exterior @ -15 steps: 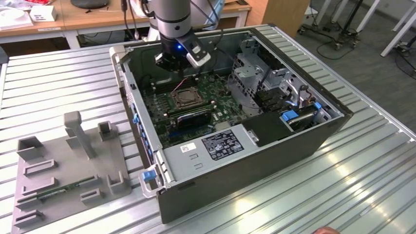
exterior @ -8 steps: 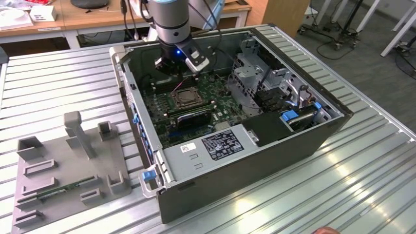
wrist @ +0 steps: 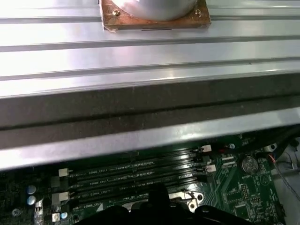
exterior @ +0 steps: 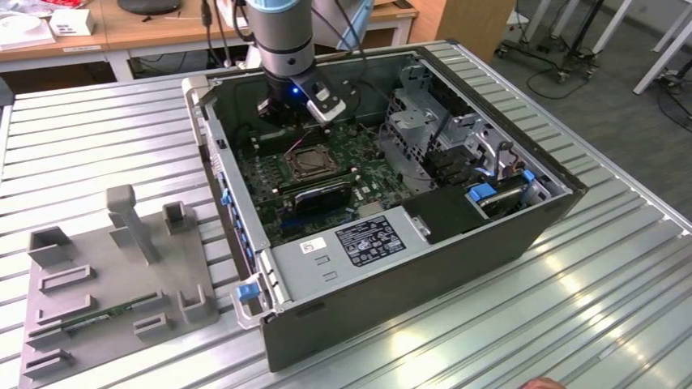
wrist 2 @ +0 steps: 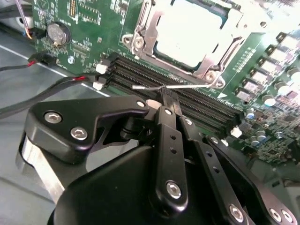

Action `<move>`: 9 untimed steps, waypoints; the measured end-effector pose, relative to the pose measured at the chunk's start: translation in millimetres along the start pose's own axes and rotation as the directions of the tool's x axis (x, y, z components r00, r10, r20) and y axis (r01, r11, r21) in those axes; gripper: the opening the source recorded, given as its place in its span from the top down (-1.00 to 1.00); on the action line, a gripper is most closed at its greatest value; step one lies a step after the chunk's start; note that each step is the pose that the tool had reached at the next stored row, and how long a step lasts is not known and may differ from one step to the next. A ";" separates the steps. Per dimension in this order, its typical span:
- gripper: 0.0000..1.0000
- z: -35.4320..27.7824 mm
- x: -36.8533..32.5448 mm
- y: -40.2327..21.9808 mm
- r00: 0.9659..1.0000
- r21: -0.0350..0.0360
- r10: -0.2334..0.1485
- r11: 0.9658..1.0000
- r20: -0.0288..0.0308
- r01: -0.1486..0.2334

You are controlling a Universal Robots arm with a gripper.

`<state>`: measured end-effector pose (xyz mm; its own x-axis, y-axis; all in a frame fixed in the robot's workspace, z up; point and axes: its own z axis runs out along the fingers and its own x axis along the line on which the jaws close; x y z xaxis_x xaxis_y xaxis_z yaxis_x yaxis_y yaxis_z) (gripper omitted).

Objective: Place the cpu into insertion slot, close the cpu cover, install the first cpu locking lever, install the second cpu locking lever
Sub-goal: 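Install the first cpu locking lever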

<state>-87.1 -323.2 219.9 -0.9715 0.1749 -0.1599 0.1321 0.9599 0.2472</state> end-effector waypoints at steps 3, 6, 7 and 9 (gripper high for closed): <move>0.79 0.6 0.2 1.5 1.000 0.000 0.000 1.000 0.000 0.000; 0.79 0.7 0.2 1.5 1.000 0.001 0.000 1.000 0.000 0.000; 0.79 0.7 0.2 1.5 1.000 0.001 0.000 1.000 0.000 0.000; 0.79 0.6 0.2 1.2 1.000 0.003 -0.001 1.000 0.000 0.001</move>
<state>-87.0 -321.8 219.6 -0.9715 0.1744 -0.1604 0.1321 0.9607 0.2442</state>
